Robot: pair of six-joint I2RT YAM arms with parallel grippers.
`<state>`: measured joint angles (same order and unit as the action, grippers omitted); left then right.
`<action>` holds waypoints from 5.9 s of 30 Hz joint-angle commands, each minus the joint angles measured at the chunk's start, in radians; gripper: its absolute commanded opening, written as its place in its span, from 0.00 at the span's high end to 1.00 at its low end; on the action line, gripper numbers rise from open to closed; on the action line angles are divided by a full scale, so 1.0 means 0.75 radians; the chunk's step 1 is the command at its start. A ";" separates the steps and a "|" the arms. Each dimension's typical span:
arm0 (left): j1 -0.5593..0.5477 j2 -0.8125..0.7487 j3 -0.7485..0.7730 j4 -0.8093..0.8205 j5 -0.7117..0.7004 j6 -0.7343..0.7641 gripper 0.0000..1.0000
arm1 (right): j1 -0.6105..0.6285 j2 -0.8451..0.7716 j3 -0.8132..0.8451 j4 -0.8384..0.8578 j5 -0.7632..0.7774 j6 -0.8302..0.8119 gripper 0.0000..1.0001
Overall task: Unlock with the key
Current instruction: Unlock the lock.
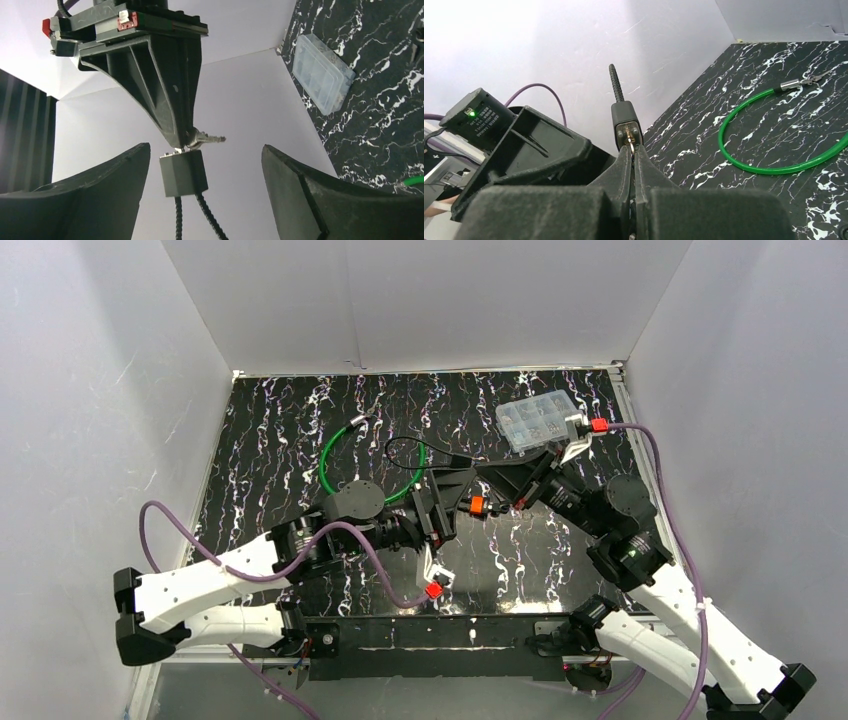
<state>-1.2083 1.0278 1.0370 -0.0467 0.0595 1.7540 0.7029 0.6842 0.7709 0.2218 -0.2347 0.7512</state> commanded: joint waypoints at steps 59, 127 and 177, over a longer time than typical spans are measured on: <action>0.486 0.791 1.493 -1.640 0.925 -1.147 0.91 | 0.119 0.028 0.198 -0.237 -0.077 -0.257 0.99; 0.334 0.680 1.403 -1.529 0.610 -1.211 1.00 | 0.218 0.278 0.556 -0.685 -0.198 -0.937 0.64; 0.311 0.578 1.191 -1.304 0.566 -1.310 1.00 | 0.331 0.173 0.532 -0.590 -0.037 -0.848 0.40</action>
<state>-0.9665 1.5205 1.9694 -1.0834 0.5008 0.7837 0.9414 0.8450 1.1347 -0.2805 -0.2664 0.1056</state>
